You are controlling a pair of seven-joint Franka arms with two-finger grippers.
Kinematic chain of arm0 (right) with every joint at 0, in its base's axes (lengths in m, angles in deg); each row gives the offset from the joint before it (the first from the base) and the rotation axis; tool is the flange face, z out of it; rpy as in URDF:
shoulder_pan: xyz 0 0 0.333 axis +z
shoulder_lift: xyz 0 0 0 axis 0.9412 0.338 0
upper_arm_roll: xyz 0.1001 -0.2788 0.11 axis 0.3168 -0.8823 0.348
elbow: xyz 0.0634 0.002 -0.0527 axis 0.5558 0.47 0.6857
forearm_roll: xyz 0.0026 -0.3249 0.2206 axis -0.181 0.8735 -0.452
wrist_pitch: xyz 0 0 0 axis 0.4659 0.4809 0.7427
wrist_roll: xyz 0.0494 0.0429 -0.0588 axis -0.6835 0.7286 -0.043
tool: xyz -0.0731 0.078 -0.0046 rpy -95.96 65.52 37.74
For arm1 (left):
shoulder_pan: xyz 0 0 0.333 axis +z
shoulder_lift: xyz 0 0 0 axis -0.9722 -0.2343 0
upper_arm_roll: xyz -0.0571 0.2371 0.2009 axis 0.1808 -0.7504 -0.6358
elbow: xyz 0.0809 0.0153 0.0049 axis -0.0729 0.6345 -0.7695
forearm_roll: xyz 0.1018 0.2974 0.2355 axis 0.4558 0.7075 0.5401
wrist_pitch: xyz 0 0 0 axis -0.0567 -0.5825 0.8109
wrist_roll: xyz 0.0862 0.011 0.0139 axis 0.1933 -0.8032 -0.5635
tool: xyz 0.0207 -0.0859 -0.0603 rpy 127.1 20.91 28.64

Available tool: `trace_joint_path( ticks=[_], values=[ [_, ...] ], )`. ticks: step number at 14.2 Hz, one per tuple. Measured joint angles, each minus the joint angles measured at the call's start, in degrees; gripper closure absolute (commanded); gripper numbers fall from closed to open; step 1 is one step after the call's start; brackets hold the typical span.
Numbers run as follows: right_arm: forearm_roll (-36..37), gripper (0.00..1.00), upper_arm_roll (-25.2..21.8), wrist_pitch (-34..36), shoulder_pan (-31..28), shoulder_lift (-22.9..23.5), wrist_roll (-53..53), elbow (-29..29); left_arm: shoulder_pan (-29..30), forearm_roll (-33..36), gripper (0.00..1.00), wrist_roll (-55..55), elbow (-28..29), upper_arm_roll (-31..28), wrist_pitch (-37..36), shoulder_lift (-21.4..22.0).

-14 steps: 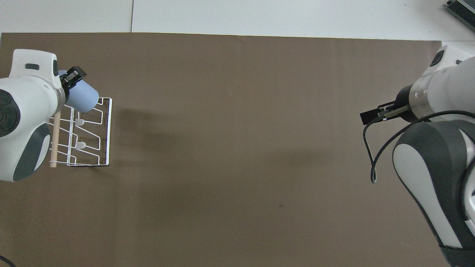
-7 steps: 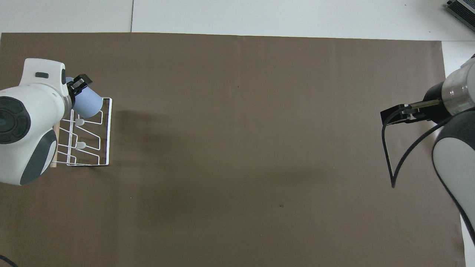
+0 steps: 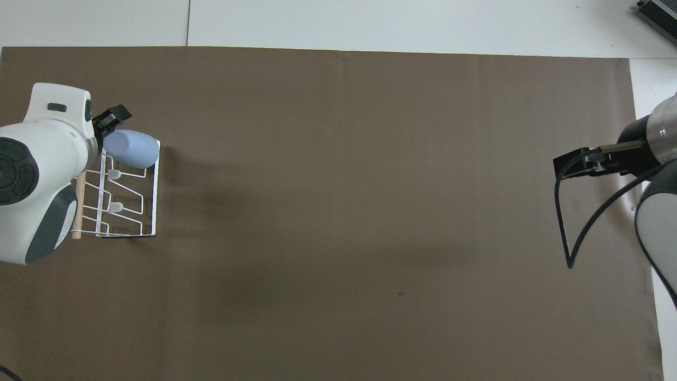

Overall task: Hang cup on cup holder
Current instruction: 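Lower the cup onto the rack with the left gripper while the right gripper retreats, then open the left gripper and withdraw it from the hung cup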

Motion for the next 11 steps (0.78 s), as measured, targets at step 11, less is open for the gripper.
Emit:
trace_joint_path(
  ticks=[11],
  values=[
    [-1.9,0.00,0.2,-3.8,-1.4,-0.8,0.0,3.6,-0.2,-20.0,0.00,32.8,-15.7,1.1,-32.5,3.2]
  ],
)
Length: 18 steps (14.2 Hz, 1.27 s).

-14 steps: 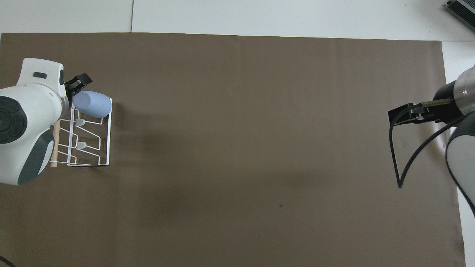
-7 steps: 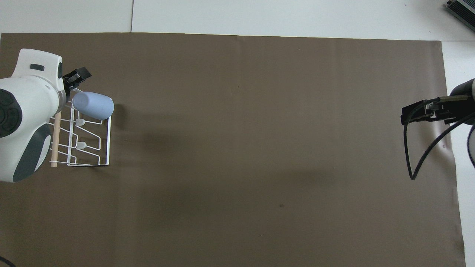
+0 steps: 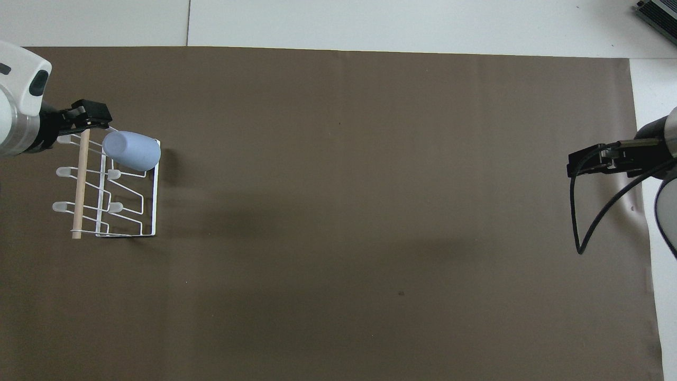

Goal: Hang cup on cup holder

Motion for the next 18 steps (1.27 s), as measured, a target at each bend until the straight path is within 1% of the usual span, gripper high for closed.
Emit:
trace_joint_path(
  ticks=[4,7,11,14,18],
  values=[
    [-0.1,0.00,0.7,0.4,1.6,-0.3,0.0,0.3,-0.1,-1.1,0.00,12.4,-0.1,0.2,-9.4,3.2],
    [-0.1,0.00,0.7,0.4,2.0,-0.7,0.0,0.7,0.1,-4.2,0.00,16.0,-0.4,-1.0,-12.7,4.1],
    [-0.1,0.00,0.1,0.4,0.3,-0.7,0.0,0.7,1.2,-7.3,0.00,18.6,-7.1,-2.3,-19.6,3.8],
    [-0.1,0.00,-0.4,0.3,-0.9,-0.9,0.0,0.7,1.9,-7.3,0.00,24.8,-8.9,-2.3,-21.3,3.4],
    [-0.2,0.00,-0.1,0.3,-0.6,-1.2,0.0,0.7,1.8,-7.4,0.00,26.6,-8.9,-2.3,-21.5,3.0]
  ],
)
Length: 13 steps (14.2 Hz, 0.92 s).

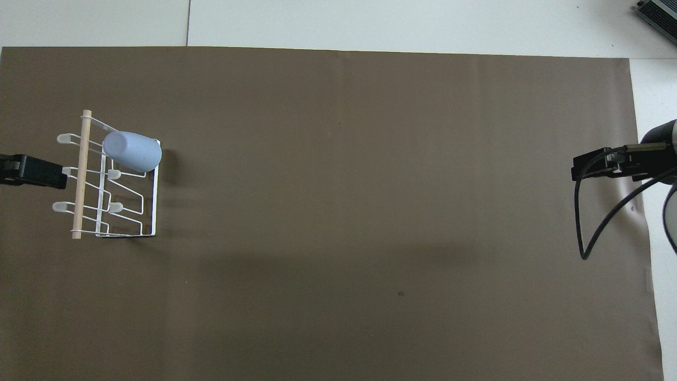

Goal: Hang cup on cup holder

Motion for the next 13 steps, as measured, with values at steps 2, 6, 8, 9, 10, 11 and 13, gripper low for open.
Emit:
trace_joint_path(
  ticks=[2,6,8,9,10,11,13],
  values=[
    [0.0,0.00,-0.4,0.0,0.2,-0.3,0.0,0.0,-1.2,-0.1,0.00,0.2,0.0,-0.7,-0.1,-0.1],
    [0.0,0.00,-6.8,0.0,5.0,-0.8,0.0,0.0,-8.6,-0.1,0.00,0.3,0.3,-7.4,-0.1,-0.1],
    [0.0,0.00,-7.7,0.0,6.0,-0.8,-0.1,0.1,-9.6,-0.1,0.00,0.3,0.3,-8.7,-0.1,-0.1],
    [0.0,0.00,-7.8,0.0,6.6,-0.8,-0.1,0.1,-9.5,-0.1,0.00,0.4,0.2,-8.9,-0.1,-0.1],
    [0.0,0.00,-7.8,0.0,6.8,-0.8,-0.1,0.2,-9.3,-0.1,0.00,0.4,0.0,-9.0,-0.3,-0.1],
    [0.0,0.00,-8.0,-0.1,7.0,-0.8,-0.3,0.2,-9.1,-0.2,0.00,0.4,-0.5,-9.0,-0.7,-0.1],
    [0.0,0.00,-8.8,-0.6,7.1,-0.8,-2.1,0.2,-8.7,-0.5,0.00,0.4,-1.6,-9.2,-1.3,-0.1]
  ],
)
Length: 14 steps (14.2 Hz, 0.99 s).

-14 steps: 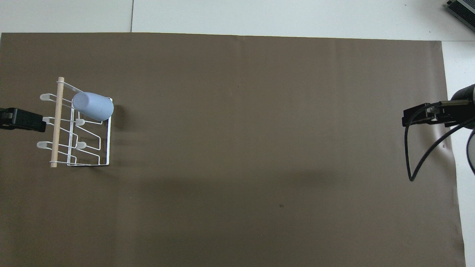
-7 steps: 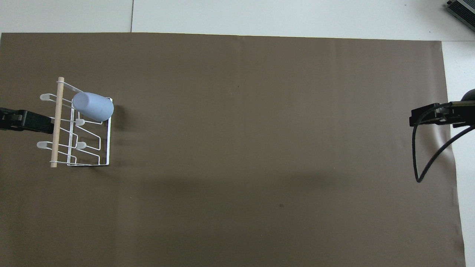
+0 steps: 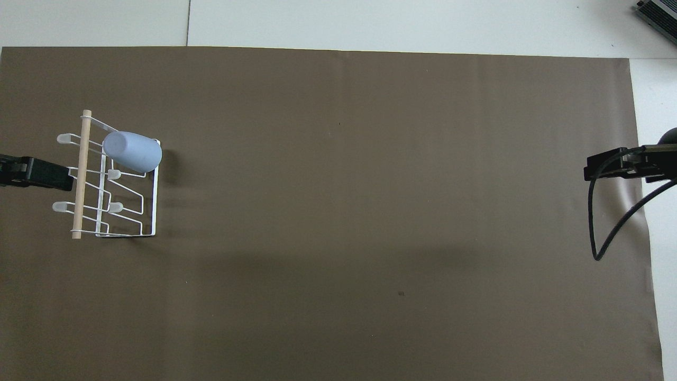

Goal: Hang cup on cup holder

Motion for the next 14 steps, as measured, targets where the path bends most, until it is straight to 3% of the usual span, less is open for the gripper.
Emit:
trace_joint_path(
  ticks=[14],
  values=[
    [0.0,0.00,-1.1,-0.4,-0.3,0.0,-0.9,0.1,-0.1,-1.4,0.00,0.3,0.5,0.4,0.1,-0.2]
  ],
)
